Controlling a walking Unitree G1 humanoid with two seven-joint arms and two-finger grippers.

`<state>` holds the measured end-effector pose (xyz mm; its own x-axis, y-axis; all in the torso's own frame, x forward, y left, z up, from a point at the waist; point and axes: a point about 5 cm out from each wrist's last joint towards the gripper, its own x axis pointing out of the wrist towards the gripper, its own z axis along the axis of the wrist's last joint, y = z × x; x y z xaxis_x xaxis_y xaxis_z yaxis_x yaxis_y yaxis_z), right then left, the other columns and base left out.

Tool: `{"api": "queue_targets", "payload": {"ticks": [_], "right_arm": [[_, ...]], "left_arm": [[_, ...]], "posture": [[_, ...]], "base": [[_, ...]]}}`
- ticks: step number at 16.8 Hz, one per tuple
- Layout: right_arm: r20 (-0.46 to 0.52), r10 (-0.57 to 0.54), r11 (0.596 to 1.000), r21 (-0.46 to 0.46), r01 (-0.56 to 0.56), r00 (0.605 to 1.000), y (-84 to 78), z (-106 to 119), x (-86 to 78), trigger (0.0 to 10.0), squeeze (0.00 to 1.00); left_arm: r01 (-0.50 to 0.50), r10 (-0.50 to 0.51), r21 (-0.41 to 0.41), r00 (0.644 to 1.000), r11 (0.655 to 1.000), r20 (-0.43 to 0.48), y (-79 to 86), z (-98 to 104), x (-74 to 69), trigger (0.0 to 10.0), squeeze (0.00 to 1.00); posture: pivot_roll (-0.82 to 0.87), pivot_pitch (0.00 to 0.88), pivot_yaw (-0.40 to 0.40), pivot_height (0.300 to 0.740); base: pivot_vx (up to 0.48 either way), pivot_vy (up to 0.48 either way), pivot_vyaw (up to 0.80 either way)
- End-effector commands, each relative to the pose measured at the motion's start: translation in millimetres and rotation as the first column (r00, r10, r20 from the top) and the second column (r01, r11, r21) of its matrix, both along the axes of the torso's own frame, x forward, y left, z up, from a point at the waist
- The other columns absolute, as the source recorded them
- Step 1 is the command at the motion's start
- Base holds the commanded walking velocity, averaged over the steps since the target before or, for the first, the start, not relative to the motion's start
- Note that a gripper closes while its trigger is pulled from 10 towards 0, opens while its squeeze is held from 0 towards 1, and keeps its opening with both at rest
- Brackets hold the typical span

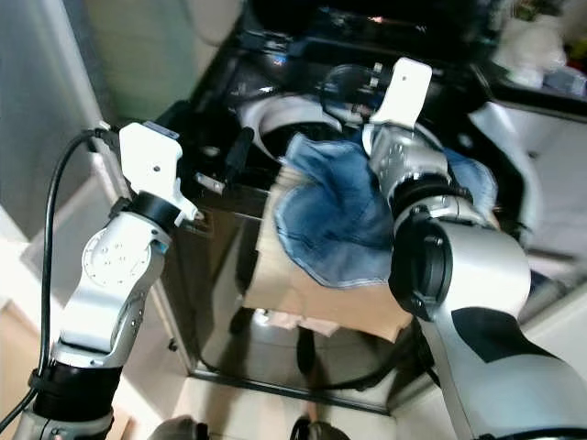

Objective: Clothes washing

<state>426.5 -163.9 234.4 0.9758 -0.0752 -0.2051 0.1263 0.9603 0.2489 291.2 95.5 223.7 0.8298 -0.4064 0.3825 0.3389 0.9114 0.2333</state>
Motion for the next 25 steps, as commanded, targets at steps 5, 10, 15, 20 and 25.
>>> {"api": "queue_targets", "payload": {"ticks": [5,10,15,20,25], "right_arm": [[0.090,-0.020,0.992,0.126,0.008,0.996,-3.1,30.5,3.6,10.0,1.00],[0.219,0.010,0.995,0.097,-0.032,0.976,0.3,61.8,5.4,10.0,1.00],[0.505,0.090,0.922,-0.368,0.120,0.858,-1.6,87.0,-2.5,10.0,0.00],[0.651,0.018,0.856,-0.403,0.325,0.759,-28.6,18.6,-45.2,10.0,0.00],[0.665,0.158,0.749,-0.562,0.350,0.730,-33.8,-27.9,-123.0,10.0,0.00]], "left_arm": [[0.020,-0.020,-0.001,1.000,1.000,-0.016,-6.7,-0.9,0.3,10.0,0.00],[0.019,-0.019,0.000,0.999,1.000,-0.026,-7.5,-2.5,0.3,10.0,0.00],[0.000,-0.001,-0.006,0.999,1.000,-0.041,-6.0,-7.5,-0.5,10.0,0.00],[0.046,-0.046,0.001,0.997,0.999,-0.067,-9.4,-12.8,1.1,10.0,0.00],[0.097,-0.095,0.023,0.992,0.995,-0.078,-13.6,-15.7,3.3,10.0,0.00]], "posture": [[0.15,0.000,-0.089,0.740],[0.15,0.000,-0.096,0.740],[0.11,0.000,-0.099,0.740],[0.05,0.000,-0.054,0.740],[-0.02,0.000,-0.005,0.740]], "base": [[0.000,0.000,0.00],[0.000,0.000,0.00],[0.000,0.000,0.00],[0.000,0.000,0.00],[0.000,0.000,0.00]]}}
